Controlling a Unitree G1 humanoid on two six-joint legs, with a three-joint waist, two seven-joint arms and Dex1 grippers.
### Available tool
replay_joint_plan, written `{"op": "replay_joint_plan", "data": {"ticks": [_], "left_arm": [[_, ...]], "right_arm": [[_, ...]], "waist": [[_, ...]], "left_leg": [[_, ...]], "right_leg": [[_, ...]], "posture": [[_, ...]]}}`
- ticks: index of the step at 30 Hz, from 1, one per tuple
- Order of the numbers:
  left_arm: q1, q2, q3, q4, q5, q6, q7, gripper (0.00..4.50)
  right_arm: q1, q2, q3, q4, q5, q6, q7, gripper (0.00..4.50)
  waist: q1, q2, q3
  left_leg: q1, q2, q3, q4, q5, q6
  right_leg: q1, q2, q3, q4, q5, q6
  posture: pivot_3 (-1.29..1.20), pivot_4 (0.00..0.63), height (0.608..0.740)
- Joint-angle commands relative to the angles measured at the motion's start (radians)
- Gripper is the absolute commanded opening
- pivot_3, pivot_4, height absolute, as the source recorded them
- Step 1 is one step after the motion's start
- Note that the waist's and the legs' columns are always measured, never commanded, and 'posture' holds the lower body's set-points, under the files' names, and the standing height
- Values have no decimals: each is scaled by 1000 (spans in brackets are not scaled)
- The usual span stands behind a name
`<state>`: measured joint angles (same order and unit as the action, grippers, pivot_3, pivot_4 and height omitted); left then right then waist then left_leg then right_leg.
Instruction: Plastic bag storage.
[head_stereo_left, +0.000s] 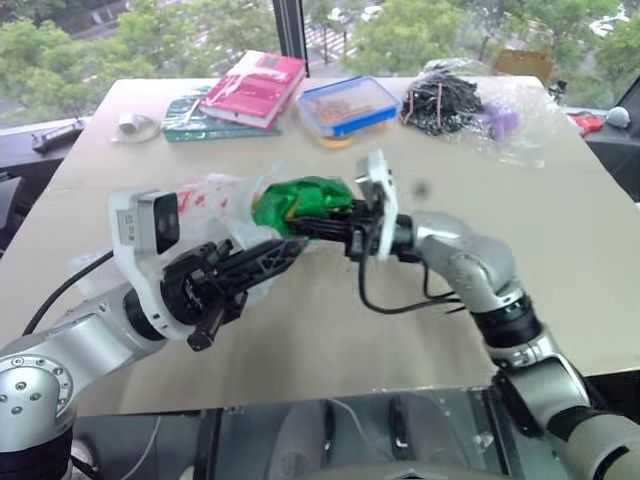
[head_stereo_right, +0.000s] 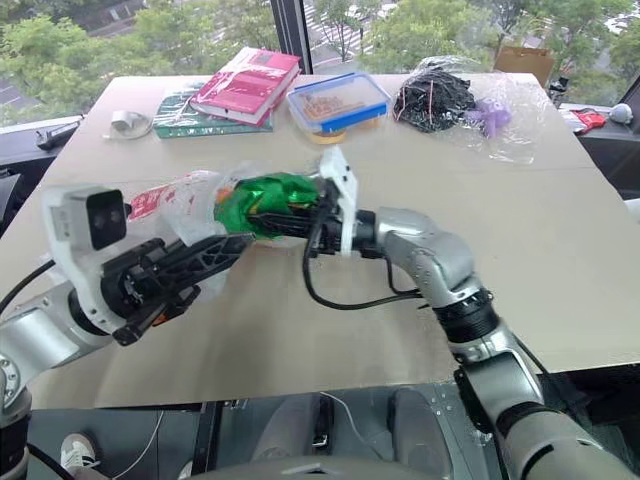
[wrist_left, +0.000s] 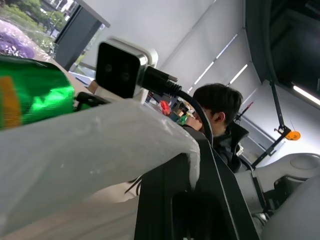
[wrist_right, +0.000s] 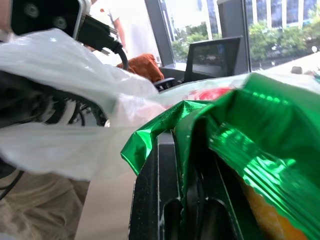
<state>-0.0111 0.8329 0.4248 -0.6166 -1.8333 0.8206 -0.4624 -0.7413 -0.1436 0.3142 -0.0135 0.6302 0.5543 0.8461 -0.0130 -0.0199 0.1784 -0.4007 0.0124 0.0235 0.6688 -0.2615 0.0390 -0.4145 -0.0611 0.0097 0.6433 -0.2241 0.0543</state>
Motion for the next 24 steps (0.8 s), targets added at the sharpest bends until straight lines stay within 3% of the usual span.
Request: {"op": "replay_joint_plan", "data": {"ticks": [1, 6, 10, 16, 24], "left_arm": [[-13, 6, 19, -39, -50, -40, 32, 0], [-11, 8, 20, -54, -77, -65, 67, 0], [9, 6, 22, -72, -73, -74, 87, 0], [19, -2, 19, -89, -66, -100, 99, 0], [10, 3, 15, -85, -77, -108, 82, 0]], "right_arm": [[-32, 77, 69, 59, -77, -85, 62, 55], [-14, 101, 205, 175, -260, -193, 108, 55], [9, 43, 253, 190, -348, -264, 173, 55], [-57, 93, 53, 31, -171, -198, 168, 55], [-97, 74, 63, -51, -178, -189, 231, 55]], "waist": [[-1, 0, 0], [-2, 0, 0], [1, 0, 0], [-3, 0, 1], [0, 0, 1]], "left_leg": [[0, 0, 0, 0, 0, 0], [0, 0, 0, 0, 2, -4], [0, -1, 0, 0, 2, -4], [0, 0, -1, 0, 3, -5], [0, -1, -1, -1, 2, -5]], "right_leg": [[0, 0, 0, 0, 0, 0], [0, 0, 0, 0, 0, -1], [0, -1, 0, 0, -1, -2], [0, -1, 0, 0, 0, -1], [0, -2, -1, 0, -1, -1]], "posture": [[0, 150, 740], [0, 150, 740], [0, 150, 740], [0, 150, 740], [0, 150, 740]]}}
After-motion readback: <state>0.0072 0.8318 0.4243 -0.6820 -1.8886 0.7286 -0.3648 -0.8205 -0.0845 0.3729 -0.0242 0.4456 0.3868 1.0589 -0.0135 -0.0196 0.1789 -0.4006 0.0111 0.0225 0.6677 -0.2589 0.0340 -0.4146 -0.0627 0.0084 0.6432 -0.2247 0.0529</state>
